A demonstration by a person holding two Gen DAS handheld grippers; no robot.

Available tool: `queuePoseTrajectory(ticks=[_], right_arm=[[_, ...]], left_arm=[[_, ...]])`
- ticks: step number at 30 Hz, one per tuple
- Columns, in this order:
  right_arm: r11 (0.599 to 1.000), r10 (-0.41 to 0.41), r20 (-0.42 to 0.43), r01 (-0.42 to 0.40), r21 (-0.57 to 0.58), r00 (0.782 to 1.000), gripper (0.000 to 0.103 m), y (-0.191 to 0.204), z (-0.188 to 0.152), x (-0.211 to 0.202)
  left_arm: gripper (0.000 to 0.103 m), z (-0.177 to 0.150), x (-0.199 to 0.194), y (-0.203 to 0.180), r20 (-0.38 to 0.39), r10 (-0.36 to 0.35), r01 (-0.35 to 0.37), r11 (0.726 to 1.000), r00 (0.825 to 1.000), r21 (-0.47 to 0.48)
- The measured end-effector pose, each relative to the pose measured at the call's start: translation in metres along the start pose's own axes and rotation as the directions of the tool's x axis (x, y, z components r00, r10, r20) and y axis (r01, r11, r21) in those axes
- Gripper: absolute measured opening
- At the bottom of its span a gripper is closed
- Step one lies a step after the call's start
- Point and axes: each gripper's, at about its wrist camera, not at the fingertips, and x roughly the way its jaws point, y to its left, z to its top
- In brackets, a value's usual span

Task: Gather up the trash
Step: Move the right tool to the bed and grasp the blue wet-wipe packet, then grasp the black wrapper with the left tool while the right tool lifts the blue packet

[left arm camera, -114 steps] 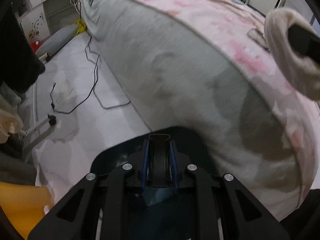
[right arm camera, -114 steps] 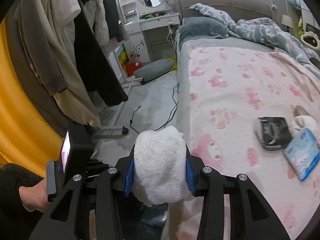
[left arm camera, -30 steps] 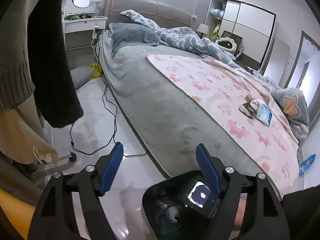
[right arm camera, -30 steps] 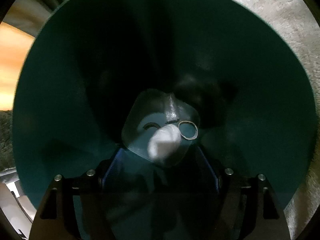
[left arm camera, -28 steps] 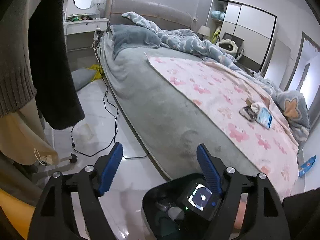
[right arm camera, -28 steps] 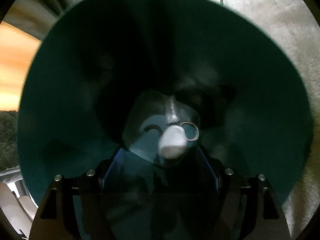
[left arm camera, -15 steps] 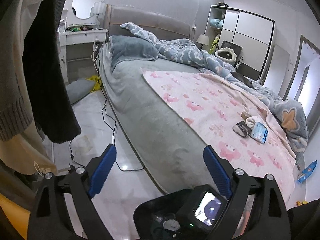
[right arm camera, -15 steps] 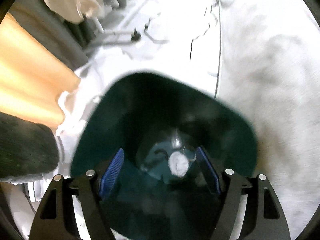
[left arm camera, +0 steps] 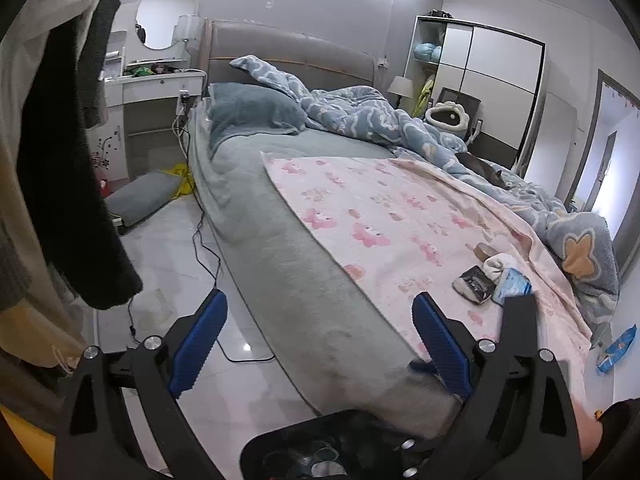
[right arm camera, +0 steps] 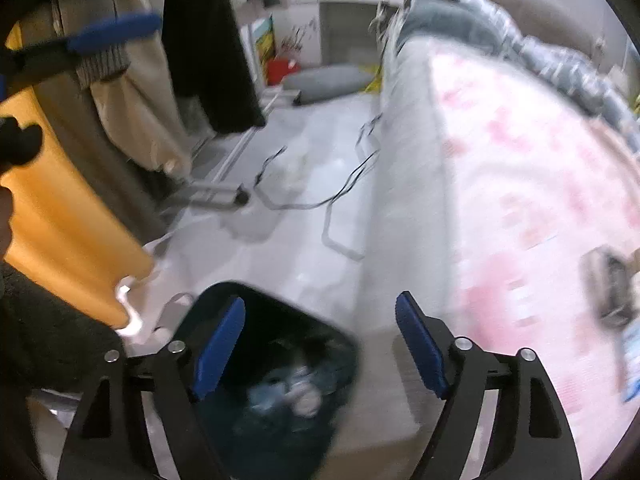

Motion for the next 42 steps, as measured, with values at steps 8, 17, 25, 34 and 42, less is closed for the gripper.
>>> queuePoseTrajectory(ticks=[8, 17, 25, 34, 42], right_arm=[[0.986, -0.143, 0.103, 0.15, -0.073, 0.984, 0.082, -0.047, -0.003, -0.037], [0.962, -0.26, 0.093, 0.266, -0.065, 0.961, 0.083, -0.11, -0.022, -0.057], [0.959, -0.281, 0.088, 0.283, -0.014, 0.956, 0.083, -0.163, -0.045, -0.079], [0.971, -0.24, 0.072, 0.24, 0.0, 0.968, 0.075, -0.189, -0.062, -0.081], [0.952, -0.3, 0.051, 0.302, -0.045, 0.953, 0.05, -0.202, -0.07, -0.078]], left_arm=[[0.095, 0.006, 0.026, -0.029, -0.023, -0.029, 0.029, 0.999, 0.999, 0.024], [0.095, 0.012, 0.06, -0.06, -0.057, -0.057, 0.06, 0.997, 0.997, 0.039], [0.095, 0.01, 0.093, -0.089, -0.098, -0.084, 0.089, 0.994, 0.992, 0.058], [0.095, 0.008, 0.126, -0.113, -0.139, -0.116, 0.124, 0.991, 0.983, 0.048], [0.095, 0.006, 0.148, -0.132, -0.162, -0.152, 0.164, 0.985, 0.975, 0.061]])
